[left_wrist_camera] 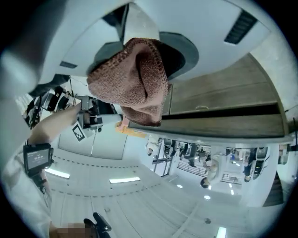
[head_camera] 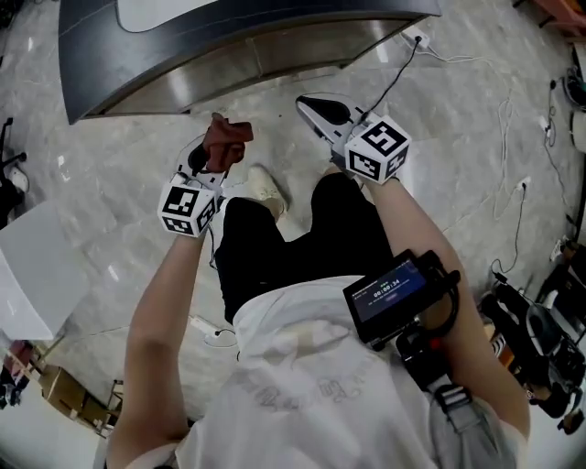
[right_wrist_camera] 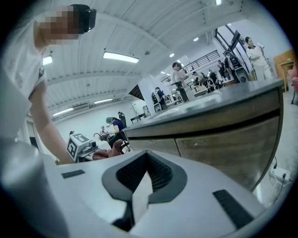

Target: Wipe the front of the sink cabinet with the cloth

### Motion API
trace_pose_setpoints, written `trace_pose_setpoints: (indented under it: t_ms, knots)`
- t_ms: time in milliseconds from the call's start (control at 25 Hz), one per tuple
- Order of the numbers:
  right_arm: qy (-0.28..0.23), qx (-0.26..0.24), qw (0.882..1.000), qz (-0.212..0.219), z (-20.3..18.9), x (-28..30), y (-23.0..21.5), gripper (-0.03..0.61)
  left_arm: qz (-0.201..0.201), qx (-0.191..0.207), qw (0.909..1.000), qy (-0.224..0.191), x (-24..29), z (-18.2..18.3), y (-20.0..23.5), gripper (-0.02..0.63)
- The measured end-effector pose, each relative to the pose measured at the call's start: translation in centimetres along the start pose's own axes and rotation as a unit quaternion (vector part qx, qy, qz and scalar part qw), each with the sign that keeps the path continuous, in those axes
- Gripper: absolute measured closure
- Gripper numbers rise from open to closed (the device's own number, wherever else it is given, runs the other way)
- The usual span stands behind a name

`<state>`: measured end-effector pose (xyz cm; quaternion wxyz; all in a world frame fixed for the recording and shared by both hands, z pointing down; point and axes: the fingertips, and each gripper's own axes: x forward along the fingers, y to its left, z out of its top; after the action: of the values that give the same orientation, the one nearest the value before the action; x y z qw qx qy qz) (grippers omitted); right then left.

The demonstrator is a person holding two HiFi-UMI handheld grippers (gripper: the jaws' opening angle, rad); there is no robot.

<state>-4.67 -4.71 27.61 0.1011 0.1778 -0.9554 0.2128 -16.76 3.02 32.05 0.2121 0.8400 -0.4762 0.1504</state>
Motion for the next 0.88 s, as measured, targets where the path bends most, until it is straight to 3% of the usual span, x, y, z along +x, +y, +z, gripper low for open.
trace_pose_setpoints:
  t_ms: [200, 360, 600, 760, 880]
  knots:
    - [0.0, -0.008, 1.0, 0.018, 7.0, -2.8, 6.0, 0.566, 0.025, -0.047, 0.9982, -0.029, -7.6, 7.2, -1.9, 0.477]
    - [0.004, -0.027, 0.999, 0.031, 10.4, -4.2, 9.5, 0.566, 0.05, -0.048, 0.9961, -0.056, -11.3, 12.0, -2.3, 0.477]
    - [0.001, -0.052, 0.998, 0.047, 14.0, -5.7, 11.0, 0.566, 0.069, -0.034, 0.9938, -0.08, -12.9, 16.9, -3.4, 0.477]
    - [0.005, -0.047, 0.998, 0.034, 14.9, -7.9, 13.0, 0.566, 0.044, -0.041, 0.9946, -0.085, -14.0, 18.6, -5.7, 0.477]
    - [0.004, -0.052, 0.998, 0.031, 16.3, -7.1, 15.1, 0.566, 0.034, -0.038, 0.9945, -0.091, -16.2, 19.7, -5.0, 0.477]
